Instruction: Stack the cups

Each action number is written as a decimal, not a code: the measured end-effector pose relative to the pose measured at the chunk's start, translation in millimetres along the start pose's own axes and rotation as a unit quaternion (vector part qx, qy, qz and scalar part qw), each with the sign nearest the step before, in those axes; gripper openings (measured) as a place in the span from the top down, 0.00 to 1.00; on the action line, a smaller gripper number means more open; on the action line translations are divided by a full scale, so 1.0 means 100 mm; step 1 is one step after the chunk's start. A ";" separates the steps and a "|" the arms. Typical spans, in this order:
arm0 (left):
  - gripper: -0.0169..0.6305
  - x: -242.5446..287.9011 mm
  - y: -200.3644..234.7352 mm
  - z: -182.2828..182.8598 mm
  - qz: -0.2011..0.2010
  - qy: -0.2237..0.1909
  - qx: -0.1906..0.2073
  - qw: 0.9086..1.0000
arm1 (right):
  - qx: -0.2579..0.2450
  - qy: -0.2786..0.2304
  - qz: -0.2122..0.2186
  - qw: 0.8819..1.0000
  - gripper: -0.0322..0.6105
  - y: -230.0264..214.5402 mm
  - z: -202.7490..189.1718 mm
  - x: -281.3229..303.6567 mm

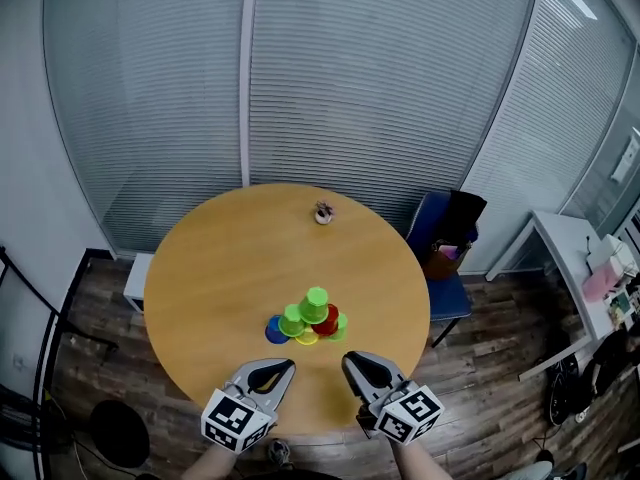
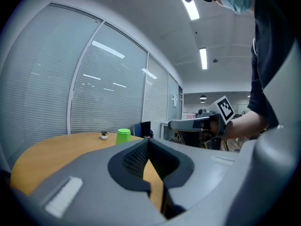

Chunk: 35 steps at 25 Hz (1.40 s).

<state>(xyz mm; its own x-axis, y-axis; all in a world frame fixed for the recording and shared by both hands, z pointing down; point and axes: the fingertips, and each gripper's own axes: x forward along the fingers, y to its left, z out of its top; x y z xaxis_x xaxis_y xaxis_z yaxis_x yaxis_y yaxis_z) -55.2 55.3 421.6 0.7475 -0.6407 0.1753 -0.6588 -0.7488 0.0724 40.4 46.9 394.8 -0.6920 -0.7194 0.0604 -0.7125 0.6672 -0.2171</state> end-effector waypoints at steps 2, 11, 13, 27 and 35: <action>0.96 -0.04 -0.12 0.00 0.004 0.002 0.000 1.000 | 0.018 -0.005 0.011 1.000 0.88 0.10 0.00 -0.15; 0.96 -0.26 -0.84 -0.07 0.011 0.004 -0.002 1.000 | 0.028 0.042 -0.025 0.998 0.89 0.28 -0.33 -0.93; 0.96 -0.33 -0.97 -0.09 0.018 0.005 -0.001 1.000 | 0.044 0.054 -0.035 0.997 0.90 0.31 -0.44 -1.08; 0.96 -0.76 -1.55 -0.27 0.062 0.000 0.014 0.998 | 0.033 0.043 -0.031 0.998 0.92 0.86 -0.66 -1.54; 0.96 -1.03 -1.68 -0.48 0.084 0.007 -0.004 0.996 | 0.029 0.054 -0.026 0.998 0.93 1.02 -0.79 -1.69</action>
<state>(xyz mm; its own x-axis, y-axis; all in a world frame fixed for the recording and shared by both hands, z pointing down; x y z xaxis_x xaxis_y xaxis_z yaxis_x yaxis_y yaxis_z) -25.3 255.6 439.0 0.6253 -0.7547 0.1986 -0.7754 -0.6295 0.0491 75.0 251.7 439.6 -0.6651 -0.7256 0.1767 -0.7419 0.6150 -0.2673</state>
